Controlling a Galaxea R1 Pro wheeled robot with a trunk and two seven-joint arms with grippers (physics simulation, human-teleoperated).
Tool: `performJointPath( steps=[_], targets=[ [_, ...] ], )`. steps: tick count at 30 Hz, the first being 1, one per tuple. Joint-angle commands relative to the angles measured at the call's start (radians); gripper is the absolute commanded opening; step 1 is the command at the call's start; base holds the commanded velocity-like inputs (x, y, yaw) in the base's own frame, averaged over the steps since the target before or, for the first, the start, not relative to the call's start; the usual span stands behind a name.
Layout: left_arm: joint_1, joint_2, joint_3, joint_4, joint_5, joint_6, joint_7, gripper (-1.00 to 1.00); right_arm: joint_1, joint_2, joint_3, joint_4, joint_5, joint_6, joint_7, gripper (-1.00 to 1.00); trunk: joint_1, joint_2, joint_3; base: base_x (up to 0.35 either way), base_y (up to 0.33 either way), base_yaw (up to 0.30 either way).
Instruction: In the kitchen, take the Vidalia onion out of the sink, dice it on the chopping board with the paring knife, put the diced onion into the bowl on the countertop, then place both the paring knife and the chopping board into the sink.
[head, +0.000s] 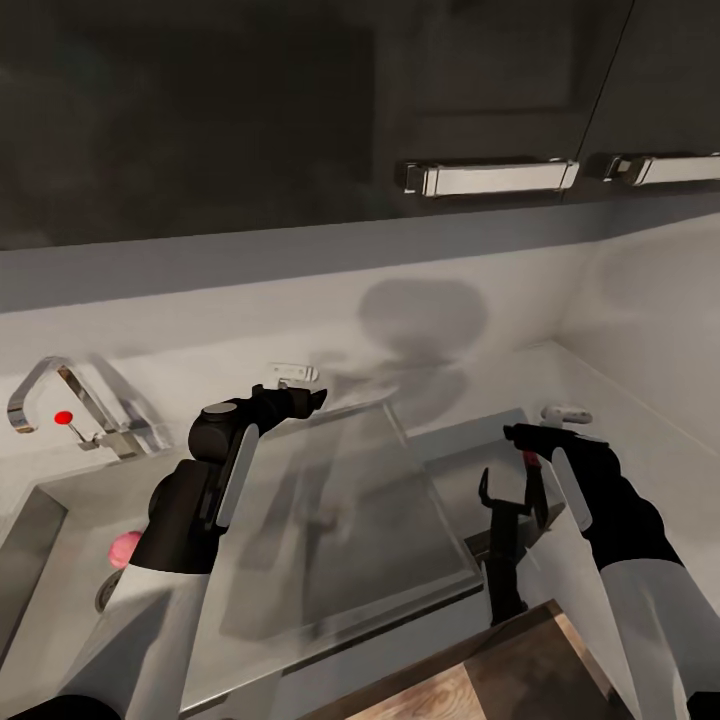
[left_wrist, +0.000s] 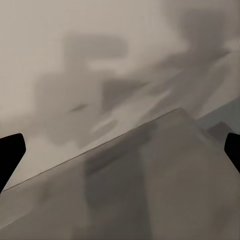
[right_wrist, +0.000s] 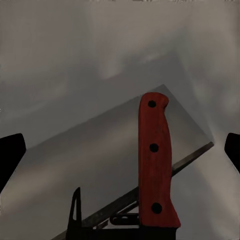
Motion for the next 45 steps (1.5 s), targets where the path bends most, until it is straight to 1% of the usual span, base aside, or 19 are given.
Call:
performJointPath(
  steps=[1, 12, 20, 36, 43, 45],
  targets=[
    [-0.001, 0.000, 0.001, -0.001, 0.000, 0.005, -0.003, 1.00, -0.001, 0.000, 0.001, -0.002, -0.010, 0.004, -0.009, 1.00, 0.001, -0.002, -0.002, 0.002, 0.000, 0.000],
    [-0.001, 0.000, 0.001, 0.000, 0.000, 0.005, -0.003, 1.00, -0.001, 0.000, 0.001, -0.002, -0.012, 0.004, -0.009, 1.00, 0.001, -0.002, -0.002, 0.002, 0.000, 0.000],
    [-0.001, 0.000, 0.001, 0.000, 0.000, 0.005, -0.003, 1.00, -0.001, -0.001, 0.001, -0.002, -0.012, 0.004, -0.008, 1.00, 0.001, -0.002, -0.002, 0.136, 0.000, 0.000],
    [-0.001, 0.000, 0.001, 0.000, 0.000, 0.005, -0.003, 1.00, -0.001, -0.001, 0.001, -0.004, -0.012, 0.004, -0.008, 1.00, 0.001, -0.002, -0.002, 0.004, -0.026, 0.000],
    [-0.001, 0.000, 0.001, 0.000, 0.000, 0.005, -0.003, 1.00, -0.001, 0.000, 0.007, -0.022, -0.012, 0.003, -0.008, 1.00, 0.001, -0.002, -0.002, 0.000, -0.005, 0.000],
    [-0.001, 0.000, 0.001, 0.000, 0.000, 0.005, -0.003, 1.00, 0.000, 0.000, 0.020, -0.030, -0.012, 0.003, -0.008, 1.00, 0.001, -0.002, -0.002, 0.000, -0.001, 0.000]
  ],
)
